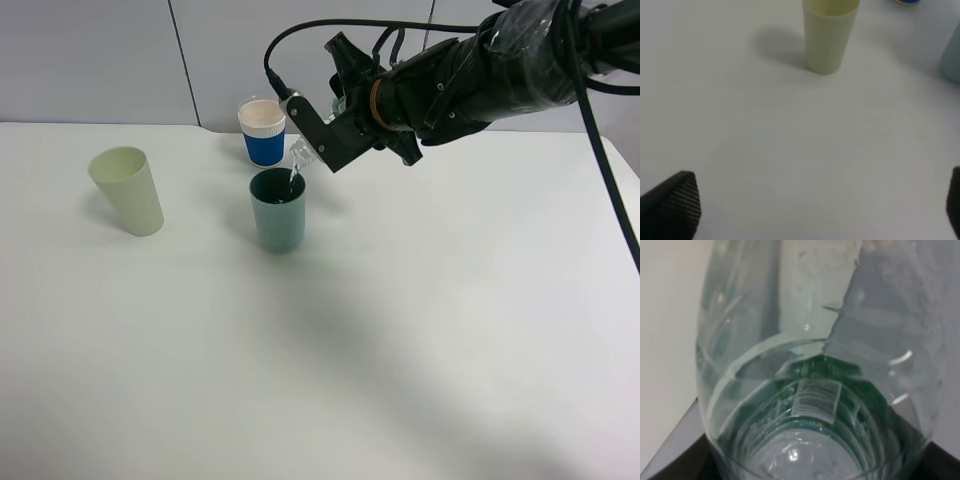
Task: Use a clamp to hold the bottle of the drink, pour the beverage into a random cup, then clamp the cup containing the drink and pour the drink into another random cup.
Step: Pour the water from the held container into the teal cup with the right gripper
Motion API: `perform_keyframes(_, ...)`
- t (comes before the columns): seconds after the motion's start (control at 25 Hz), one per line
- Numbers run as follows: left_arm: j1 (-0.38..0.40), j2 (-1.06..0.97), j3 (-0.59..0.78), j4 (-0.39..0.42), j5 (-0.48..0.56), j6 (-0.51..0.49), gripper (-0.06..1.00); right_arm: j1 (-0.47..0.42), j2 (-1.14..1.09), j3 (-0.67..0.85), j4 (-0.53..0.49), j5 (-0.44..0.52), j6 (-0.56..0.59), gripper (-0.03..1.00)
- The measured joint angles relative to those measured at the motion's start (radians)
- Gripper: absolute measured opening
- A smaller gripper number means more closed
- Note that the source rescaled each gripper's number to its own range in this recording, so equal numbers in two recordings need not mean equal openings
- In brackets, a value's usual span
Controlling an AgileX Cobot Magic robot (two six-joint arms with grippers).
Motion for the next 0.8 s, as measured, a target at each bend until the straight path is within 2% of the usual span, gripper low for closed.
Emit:
perform_keyframes(0.32, 0.0, 0.0, 0.0, 0.0, 0.0, 0.0, 1.0, 0.0, 0.0, 0.0, -0.001, 0.0, -0.045, 0.0)
perform_keyframes(0.8, 0.0, 0.0, 0.0, 0.0, 0.0, 0.0, 1.0, 0.0, 0.0, 0.0, -0.001, 0.0, -0.047, 0.0)
